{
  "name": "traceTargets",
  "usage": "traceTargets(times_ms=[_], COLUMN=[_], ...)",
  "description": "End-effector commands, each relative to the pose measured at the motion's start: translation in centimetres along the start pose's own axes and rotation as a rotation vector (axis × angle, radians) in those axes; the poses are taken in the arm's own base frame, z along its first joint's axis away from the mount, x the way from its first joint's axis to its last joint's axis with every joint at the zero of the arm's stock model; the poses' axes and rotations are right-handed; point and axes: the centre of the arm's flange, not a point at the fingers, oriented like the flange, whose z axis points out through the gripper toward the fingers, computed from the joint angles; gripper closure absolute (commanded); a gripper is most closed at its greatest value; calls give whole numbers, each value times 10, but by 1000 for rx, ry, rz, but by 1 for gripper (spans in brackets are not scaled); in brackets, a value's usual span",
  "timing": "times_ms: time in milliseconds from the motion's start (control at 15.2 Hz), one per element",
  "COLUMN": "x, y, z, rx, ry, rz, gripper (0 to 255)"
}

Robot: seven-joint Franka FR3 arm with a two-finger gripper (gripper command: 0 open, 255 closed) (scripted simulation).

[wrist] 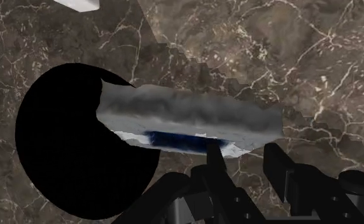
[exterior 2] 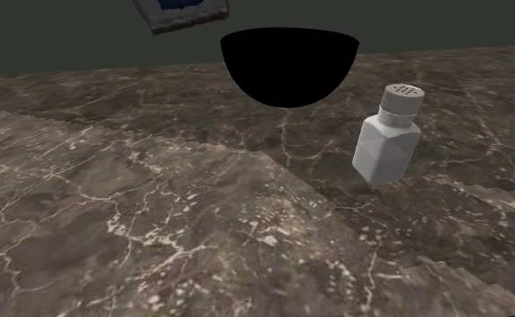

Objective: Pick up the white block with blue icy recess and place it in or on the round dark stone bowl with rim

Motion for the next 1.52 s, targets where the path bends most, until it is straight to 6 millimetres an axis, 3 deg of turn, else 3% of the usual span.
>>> traceTargets(times_ms=[0, 660, 1452], x=[3, 18, 25], y=[30, 155, 143], z=[2, 9, 71], rx=[0, 0, 0], ry=[0, 0, 0], rz=[-1, -1, -1], gripper=[255, 255, 255])
